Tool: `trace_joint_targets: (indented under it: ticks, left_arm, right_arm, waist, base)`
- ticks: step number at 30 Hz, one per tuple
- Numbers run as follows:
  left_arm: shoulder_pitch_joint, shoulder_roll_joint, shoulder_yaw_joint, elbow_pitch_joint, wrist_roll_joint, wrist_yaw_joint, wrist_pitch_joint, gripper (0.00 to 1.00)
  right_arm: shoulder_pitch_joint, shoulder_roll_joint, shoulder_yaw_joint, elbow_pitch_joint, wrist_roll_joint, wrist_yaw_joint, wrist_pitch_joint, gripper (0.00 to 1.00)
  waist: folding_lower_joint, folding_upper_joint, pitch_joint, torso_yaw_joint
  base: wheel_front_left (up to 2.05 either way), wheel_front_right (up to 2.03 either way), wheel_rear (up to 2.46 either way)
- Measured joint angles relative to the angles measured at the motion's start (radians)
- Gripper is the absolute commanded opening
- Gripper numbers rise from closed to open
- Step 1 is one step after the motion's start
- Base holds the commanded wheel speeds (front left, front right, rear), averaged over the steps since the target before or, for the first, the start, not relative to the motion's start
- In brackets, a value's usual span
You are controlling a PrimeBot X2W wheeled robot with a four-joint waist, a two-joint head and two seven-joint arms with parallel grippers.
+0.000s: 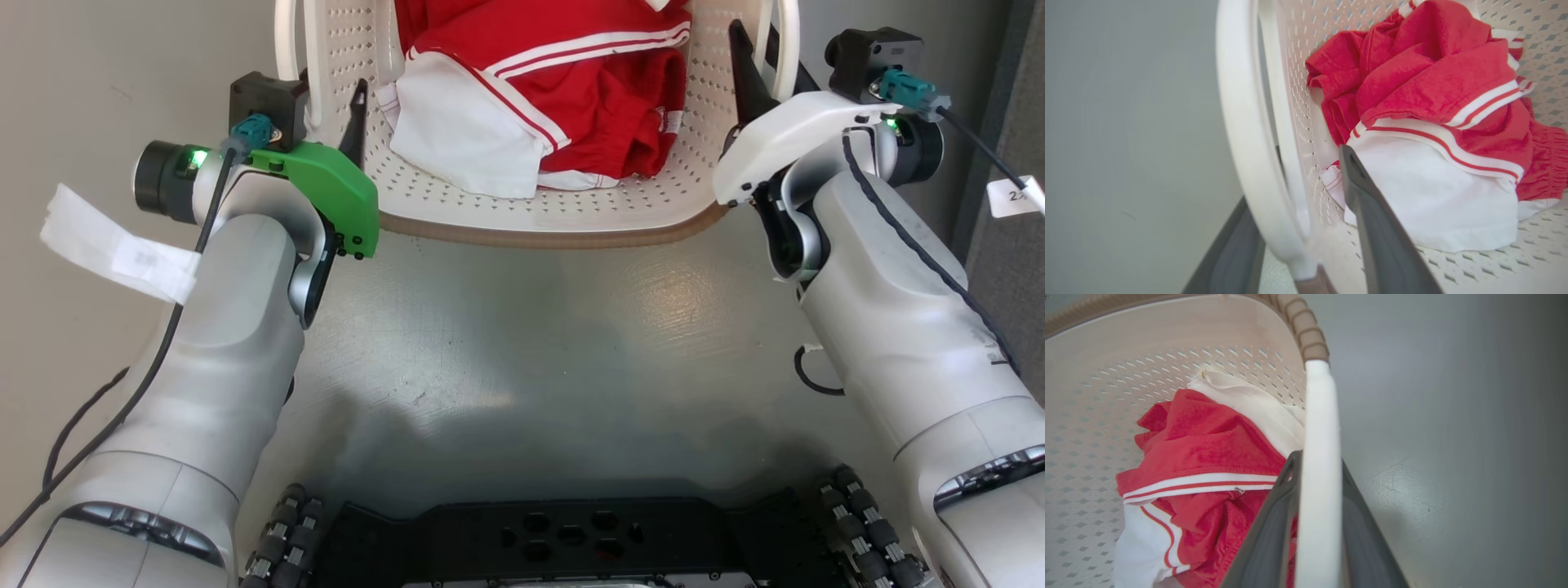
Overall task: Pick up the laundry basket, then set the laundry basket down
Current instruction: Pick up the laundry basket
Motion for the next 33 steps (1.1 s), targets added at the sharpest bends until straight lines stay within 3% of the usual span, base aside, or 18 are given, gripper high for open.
trace_joint_targets:
  ticks: [1,2,18,33]
  left_arm:
    - [-0.003,0.0,-0.006,0.001,-0.002,0.0,0.0,0.05]
    - [-0.006,0.001,-0.012,0.003,-0.004,0.0,0.0,0.0]
    - [-0.009,-0.001,-0.065,0.03,-0.077,0.01,0.003,0.0]
    - [0.067,-0.01,-0.118,0.063,-0.15,0.02,-0.001,0.0]
  right_arm:
    - [-0.002,0.002,0.004,0.004,0.005,-0.002,0.0,0.21]
    - [-0.007,0.0,0.007,0.01,0.008,-0.008,0.0,0.0]
    - [-0.011,0.002,0.045,0.07,0.049,-0.019,-0.001,0.0]
    - [0.028,0.015,0.063,0.148,0.056,-0.018,0.0,0.0]
  waist:
    - [0.0,0.0,0.0,0.0]
    - [0.0,0.0,0.0,-0.001]
    - [0.0,0.0,-0.04,-0.001]
    - [0.0,0.0,-0.159,0.004]
  base:
    - [0.0,0.0,0.0]
    - [0.0,0.0,0.0]
    - [0.0,0.0,0.0]
    - [0.0,0.0,0.0]
